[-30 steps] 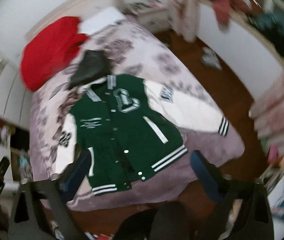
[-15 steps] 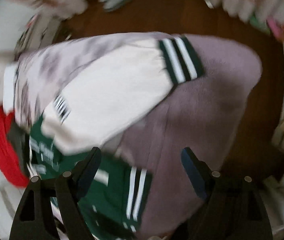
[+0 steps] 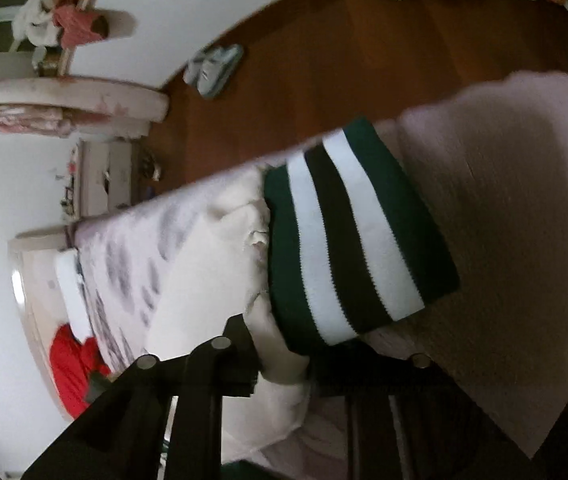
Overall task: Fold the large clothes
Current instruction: 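Reach the right tool to the white sleeve cuff and grasp it, then fold the gripped sleeve across the jacket body with the right tool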
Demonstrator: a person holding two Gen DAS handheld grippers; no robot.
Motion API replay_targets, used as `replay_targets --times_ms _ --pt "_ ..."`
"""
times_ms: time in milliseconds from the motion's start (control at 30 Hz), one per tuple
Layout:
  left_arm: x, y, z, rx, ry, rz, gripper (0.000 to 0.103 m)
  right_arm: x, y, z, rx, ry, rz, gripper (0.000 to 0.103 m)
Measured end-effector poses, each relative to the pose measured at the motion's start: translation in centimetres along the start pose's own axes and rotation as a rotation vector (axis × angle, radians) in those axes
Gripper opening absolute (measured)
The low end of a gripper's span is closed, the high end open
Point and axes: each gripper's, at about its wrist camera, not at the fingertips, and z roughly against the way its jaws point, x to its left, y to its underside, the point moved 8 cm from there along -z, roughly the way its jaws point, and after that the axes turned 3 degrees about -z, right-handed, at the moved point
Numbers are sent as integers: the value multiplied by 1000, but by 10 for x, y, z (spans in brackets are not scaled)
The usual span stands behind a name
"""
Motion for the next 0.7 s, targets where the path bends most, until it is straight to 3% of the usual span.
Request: replay_targets --times_ms 167,300,433,500,567,700 --pt "-20 -33 -6 -28 49 -23 103 76 -44 18 -70 -31 173 15" --pt "-46 -57 -21 -27 107 -51 103 141 -75 1 -83 15 330 15" --pt "-82 -75 -63 3 105 -108 103 189 -93 -5 -94 13 379 15" --pt "-95 -74 -86 27 102 -132 103 215 -87 -1 -101 -12 412 15" --pt "-98 -81 -90 -1 113 -122 103 238 -70 8 -98 -34 455 15" --pt "-84 -83 -79 -1 138 -102 103 305 -7 25 -73 -72 618 15"
